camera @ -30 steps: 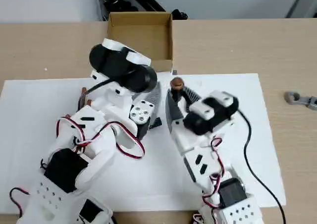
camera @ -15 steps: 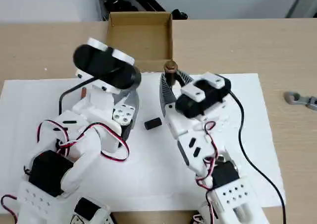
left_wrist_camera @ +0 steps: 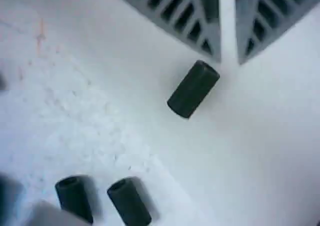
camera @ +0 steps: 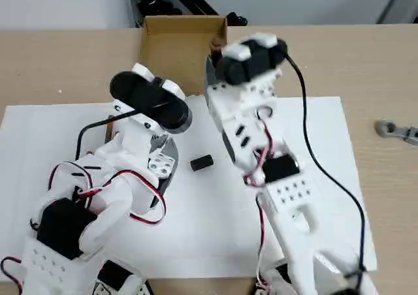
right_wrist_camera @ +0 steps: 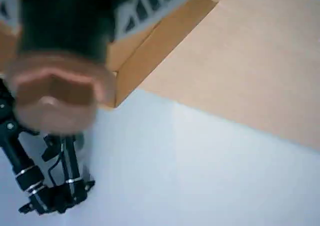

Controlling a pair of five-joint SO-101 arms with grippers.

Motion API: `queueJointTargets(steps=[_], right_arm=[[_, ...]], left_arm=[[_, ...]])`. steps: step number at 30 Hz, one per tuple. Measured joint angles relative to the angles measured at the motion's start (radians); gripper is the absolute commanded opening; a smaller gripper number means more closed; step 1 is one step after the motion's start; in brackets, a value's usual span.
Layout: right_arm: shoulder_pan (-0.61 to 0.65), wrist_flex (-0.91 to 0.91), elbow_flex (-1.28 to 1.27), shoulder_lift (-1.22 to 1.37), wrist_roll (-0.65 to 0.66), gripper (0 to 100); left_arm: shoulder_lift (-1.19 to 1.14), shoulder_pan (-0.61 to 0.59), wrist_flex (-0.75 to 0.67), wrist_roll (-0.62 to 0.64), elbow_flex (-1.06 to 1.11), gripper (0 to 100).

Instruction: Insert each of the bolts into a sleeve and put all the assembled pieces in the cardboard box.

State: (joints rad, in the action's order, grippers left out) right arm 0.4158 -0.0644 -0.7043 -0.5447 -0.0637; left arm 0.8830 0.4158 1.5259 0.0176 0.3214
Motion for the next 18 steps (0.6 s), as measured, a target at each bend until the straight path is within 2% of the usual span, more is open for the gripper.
queueJointTargets(steps=[18], right_arm=[[-0.035, 0.000, 0.689, 0.781, 0.000, 0.5]], left_arm=[[0.000, 0.000, 0.038, -0.002, 0.000, 1]])
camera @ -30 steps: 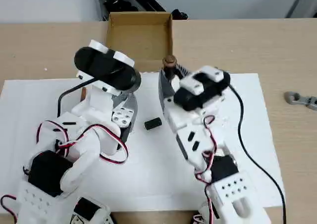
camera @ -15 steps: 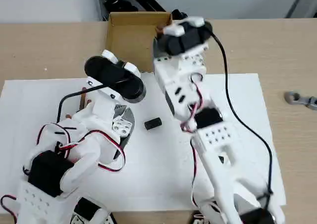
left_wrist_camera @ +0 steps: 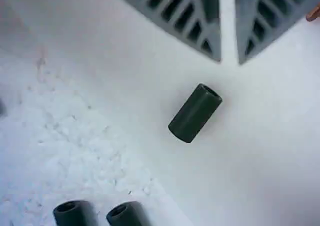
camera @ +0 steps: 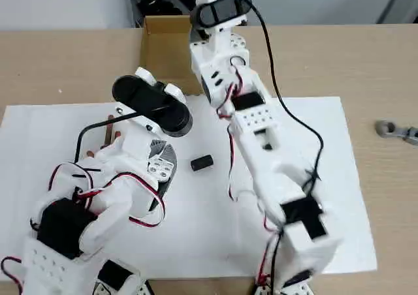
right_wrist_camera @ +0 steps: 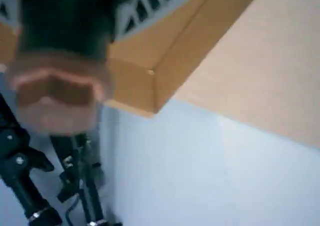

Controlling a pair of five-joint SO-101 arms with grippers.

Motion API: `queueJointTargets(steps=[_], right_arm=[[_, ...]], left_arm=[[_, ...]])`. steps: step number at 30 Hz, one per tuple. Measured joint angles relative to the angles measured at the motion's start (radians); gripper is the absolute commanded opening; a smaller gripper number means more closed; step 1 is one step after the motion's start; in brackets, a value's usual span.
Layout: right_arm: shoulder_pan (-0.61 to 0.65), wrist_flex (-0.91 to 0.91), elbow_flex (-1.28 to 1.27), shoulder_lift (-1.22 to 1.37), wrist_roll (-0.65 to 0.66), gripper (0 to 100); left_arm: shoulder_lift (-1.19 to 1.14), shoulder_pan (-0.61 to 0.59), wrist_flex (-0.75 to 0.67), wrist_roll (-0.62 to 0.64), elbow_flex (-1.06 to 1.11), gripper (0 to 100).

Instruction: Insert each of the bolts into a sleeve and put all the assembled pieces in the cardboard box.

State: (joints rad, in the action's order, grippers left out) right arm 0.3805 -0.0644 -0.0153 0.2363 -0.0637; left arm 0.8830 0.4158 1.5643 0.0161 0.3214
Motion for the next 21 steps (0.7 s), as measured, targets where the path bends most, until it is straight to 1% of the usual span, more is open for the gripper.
queueJointTargets(steps=[5, 9, 15, 21], right_arm=[[-0.014, 0.000, 0.172, 0.192, 0.000, 0.7], [-0.011, 0.000, 0.259, 0.308, 0.000, 0.8], [-0.012, 0.000, 0.318, 0.445, 0.000, 0.9], [-0.011, 0.000, 0.341, 0.486, 0.000, 1.0]], left_arm=[[0.000, 0.000, 0.000, 0.000, 0.000, 1], [0.003, 0.000, 0.000, 0.000, 0.014, 1], [0.005, 0.000, 0.000, 0.000, 0.023, 1], [0.005, 0.000, 0.000, 0.000, 0.023, 1]])
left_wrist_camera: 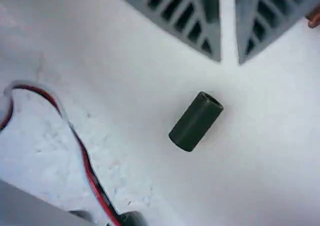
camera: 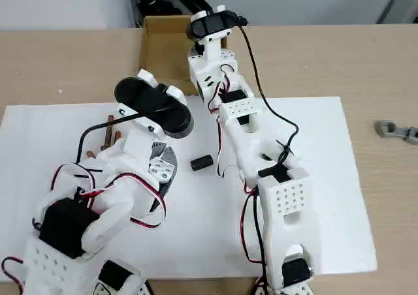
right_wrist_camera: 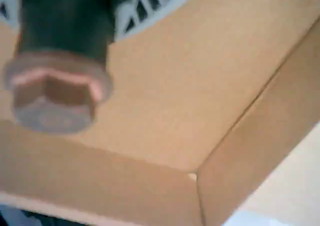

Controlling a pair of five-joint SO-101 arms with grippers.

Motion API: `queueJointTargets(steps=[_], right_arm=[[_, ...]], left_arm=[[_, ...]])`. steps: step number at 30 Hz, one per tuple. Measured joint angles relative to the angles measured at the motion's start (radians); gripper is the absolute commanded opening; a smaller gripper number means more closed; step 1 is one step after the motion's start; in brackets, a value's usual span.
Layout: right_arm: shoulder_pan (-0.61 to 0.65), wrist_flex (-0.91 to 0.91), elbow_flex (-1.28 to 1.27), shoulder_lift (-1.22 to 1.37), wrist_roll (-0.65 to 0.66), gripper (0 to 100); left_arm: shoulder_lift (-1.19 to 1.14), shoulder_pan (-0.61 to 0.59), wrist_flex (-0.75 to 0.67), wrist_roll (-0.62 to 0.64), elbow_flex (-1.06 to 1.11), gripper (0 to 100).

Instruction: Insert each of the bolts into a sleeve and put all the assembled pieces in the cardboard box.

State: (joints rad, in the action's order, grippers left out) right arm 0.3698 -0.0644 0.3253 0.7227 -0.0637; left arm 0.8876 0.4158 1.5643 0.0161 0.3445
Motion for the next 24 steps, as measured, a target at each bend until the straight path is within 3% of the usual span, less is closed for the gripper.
queueJointTargets(steps=[6, 9, 18, 24], right_arm=[[0.000, 0.000, 0.002, 0.000, -0.006, 17.3], [-0.002, 0.000, 0.008, -0.002, -0.077, 22.1], [0.000, -0.003, 0.023, -0.003, -0.112, 12.1], [-0.002, -0.180, 0.023, -0.086, -0.112, 3.7]], left_arm=[[0.000, 0.000, 0.000, -0.002, 0.000, 1], [0.000, 0.000, 0.000, -0.002, 0.000, 1], [0.000, 0.000, 0.000, -0.002, 0.000, 1], [0.000, 0.000, 0.000, -0.002, 0.000, 1]])
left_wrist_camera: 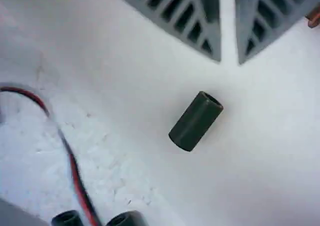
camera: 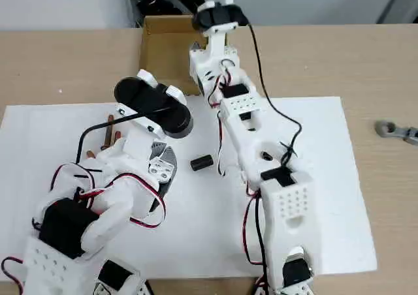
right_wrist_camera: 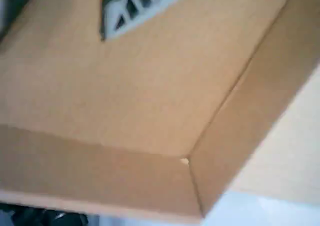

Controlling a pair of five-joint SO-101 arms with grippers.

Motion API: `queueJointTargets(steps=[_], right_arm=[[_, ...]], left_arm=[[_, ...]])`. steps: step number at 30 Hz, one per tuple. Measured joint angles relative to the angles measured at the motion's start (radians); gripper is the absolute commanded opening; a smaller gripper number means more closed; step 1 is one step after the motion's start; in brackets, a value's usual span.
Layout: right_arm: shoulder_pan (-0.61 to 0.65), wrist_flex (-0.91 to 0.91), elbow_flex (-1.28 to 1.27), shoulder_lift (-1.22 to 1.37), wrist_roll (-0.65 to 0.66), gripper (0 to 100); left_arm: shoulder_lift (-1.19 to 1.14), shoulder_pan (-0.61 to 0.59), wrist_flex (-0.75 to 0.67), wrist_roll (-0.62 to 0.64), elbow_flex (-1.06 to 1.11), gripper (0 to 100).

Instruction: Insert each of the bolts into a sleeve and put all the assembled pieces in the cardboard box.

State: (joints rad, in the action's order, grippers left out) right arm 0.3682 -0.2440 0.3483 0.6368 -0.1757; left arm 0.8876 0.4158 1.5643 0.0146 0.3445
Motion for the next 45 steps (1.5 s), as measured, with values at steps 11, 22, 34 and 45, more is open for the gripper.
queueJointTargets(steps=[11, 22, 34, 45], right_arm=[[-0.008, -0.437, 0.000, -0.276, -0.006, 0.8], [-0.015, -1.053, 0.002, -0.546, -0.006, 0.8], [-0.017, -1.418, 0.002, -0.612, -0.006, 0.7], [0.098, -1.424, -0.084, -0.614, -0.006, 0.7]], left_arm=[[0.000, 0.000, 0.000, 0.000, 0.000, 1], [-0.003, -0.267, 0.000, 0.002, 0.098, 1], [-0.293, -0.457, 0.000, 0.017, 0.112, 1], [-0.647, -0.529, -0.002, 0.101, -0.054, 1]])
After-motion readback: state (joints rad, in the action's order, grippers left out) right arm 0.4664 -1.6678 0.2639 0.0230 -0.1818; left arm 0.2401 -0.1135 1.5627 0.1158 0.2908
